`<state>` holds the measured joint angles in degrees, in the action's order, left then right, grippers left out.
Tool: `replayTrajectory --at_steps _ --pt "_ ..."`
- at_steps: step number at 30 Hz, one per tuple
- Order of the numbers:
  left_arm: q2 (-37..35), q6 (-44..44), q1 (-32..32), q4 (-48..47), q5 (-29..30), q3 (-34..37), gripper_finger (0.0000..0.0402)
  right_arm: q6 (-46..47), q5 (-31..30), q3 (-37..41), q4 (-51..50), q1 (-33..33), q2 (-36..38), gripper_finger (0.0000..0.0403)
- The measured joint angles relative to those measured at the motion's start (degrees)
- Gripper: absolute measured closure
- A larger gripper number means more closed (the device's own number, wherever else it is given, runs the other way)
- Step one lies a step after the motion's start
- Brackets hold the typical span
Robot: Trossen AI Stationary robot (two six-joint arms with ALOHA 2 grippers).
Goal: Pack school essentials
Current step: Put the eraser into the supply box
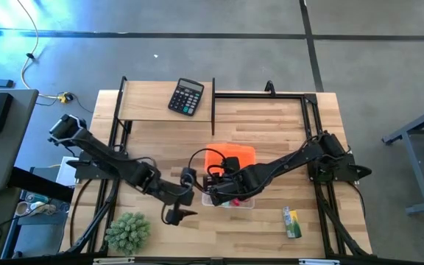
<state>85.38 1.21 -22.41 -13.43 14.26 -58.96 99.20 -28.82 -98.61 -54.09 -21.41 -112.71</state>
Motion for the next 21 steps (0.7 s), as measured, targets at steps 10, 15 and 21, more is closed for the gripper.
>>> replayTrajectory --at_steps 10,15,21 --pt "7.1 -1.4 0.3 5.6 0.7 0.2 0.0005 1.4 1.3 0.0 -0.2 -0.3 0.0 0.0222" --pt "8.2 -1.5 0.3 7.7 4.4 0.1 0.0005 2.2 1.5 0.0 0.1 -0.5 0.0 0.0222" --pt "8.4 -1.9 0.3 8.9 7.7 0.1 0.0005 2.8 1.8 0.0 1.5 -0.9 0.0 0.0222"
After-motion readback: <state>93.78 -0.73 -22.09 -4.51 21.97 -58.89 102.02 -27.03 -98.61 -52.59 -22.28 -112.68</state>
